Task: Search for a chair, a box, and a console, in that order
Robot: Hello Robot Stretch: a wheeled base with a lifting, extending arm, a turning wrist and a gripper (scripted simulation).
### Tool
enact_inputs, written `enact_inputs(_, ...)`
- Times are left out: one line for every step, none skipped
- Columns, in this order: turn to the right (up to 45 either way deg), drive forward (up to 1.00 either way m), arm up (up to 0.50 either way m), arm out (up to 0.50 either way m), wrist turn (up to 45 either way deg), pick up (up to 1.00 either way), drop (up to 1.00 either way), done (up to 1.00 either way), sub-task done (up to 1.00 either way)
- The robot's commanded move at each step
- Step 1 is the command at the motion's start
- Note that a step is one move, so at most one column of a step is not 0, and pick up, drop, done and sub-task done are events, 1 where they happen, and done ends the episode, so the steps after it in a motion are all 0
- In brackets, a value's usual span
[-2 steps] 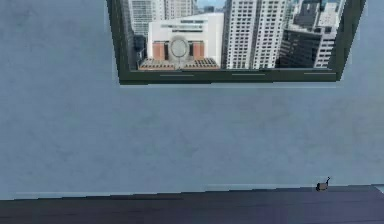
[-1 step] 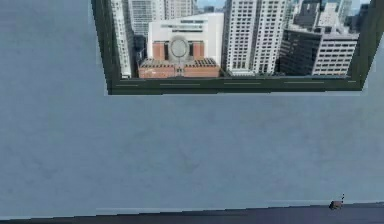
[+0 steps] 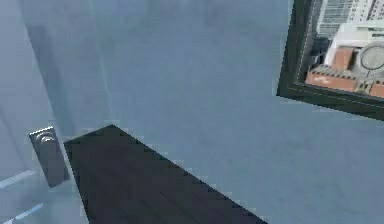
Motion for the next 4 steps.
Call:
enact_inputs(-39.0, 0.00, 0.00, 0.00, 0.0, 0.00, 0.00, 0.00, 0.00)
enact_inputs(0.0, 0.20, 0.00, 0.00, 0.0, 0.00, 0.00, 0.00, 0.00)
enact_inputs(-45.0, 0.00, 0.00, 0.00, 0.0, 0.00, 0.00, 0.00, 0.00)
enact_inputs(-15.0, 0.00, 0.00, 0.00, 0.0, 0.00, 0.00, 0.00, 0.00)
